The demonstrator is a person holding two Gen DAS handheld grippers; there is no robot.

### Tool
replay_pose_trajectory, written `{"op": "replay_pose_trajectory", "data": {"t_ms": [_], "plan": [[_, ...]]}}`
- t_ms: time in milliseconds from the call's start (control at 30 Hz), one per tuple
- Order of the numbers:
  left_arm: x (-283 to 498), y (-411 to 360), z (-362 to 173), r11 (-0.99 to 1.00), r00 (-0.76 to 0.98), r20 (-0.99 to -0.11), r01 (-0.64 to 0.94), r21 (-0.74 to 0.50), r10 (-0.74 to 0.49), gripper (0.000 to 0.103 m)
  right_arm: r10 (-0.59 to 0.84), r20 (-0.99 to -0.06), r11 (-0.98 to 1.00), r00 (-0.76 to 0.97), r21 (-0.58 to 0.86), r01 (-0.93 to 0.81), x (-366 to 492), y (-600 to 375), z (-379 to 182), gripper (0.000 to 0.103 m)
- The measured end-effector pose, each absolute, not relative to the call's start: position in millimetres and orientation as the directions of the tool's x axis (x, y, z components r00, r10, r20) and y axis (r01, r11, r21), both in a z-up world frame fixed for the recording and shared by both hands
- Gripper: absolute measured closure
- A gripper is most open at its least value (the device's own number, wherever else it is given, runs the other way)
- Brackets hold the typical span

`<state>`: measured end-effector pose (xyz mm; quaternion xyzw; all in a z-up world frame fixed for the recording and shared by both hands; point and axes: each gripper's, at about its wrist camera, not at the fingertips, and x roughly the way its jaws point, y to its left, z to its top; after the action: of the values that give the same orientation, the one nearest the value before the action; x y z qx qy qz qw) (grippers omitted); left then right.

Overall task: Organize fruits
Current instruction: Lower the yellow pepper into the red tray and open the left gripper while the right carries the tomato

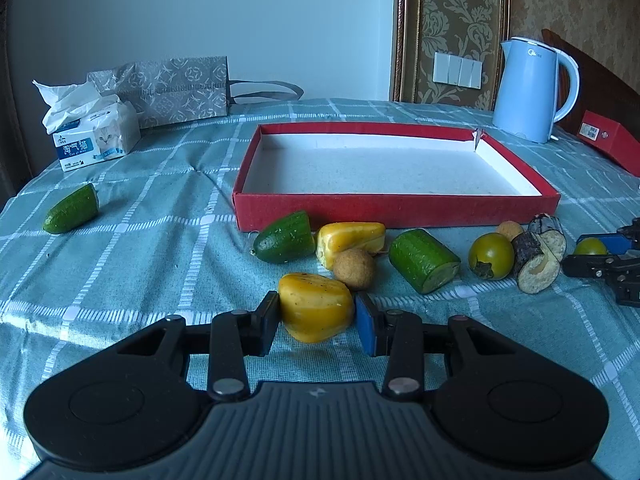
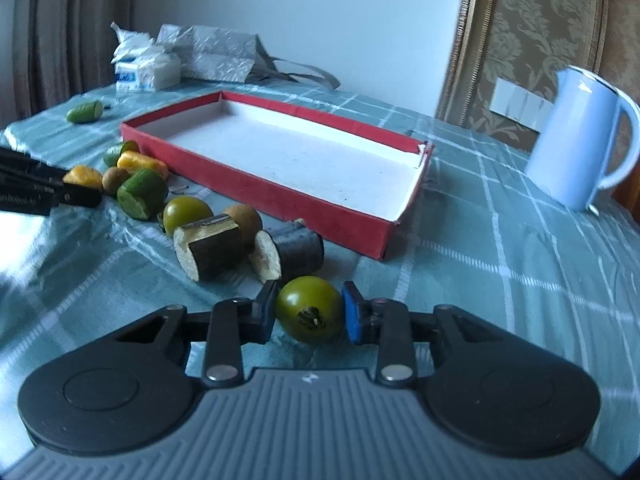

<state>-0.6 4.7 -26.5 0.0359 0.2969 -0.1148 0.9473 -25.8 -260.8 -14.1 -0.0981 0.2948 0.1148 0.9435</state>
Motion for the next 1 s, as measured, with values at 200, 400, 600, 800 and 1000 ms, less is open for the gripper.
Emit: {"op": "replay_pose_trajectory", "data": {"t_ms": [200,400,600,800,1000], "plan": [[-10.0,4.3,-22.1,0.969,0.824,-0.529,0.247,0.016,-0.202,0.064,0.105,-0.516,0.984,0.850,-0.071,-0.165,-38.3,-264.8,-9.7,0.071],[-13.4,0.9,-3.3,0.966,0.854,-0.480,0.255,0.048,-0.202,0.064,0.064,-0.492,0.998,0.868,0.010,-0.068,-33.9,-276.7,-14.2,0.071],[14.8,-14.0,20.1,0.957,0.874,-0.433,0.280,0.079,-0.220,0.064,0.036,-0.460,0.995,0.887,0.099,0.011,-31.0,-288.7,-13.5,0.071],[84.9,-35.4,27.6,0.962,0.857,-0.466,0.270,0.046,-0.218,0.064,-0.003,-0.470,0.992,0.882,0.107,0.060,-27.5,-291.3,-15.1,0.071],[146.4,-49.4,11.8,0.967,0.791,-0.573,0.255,-0.008,-0.214,0.064,0.002,-0.492,0.994,0.871,0.094,0.051,-23.4,-287.9,-17.2,0.071]]}}
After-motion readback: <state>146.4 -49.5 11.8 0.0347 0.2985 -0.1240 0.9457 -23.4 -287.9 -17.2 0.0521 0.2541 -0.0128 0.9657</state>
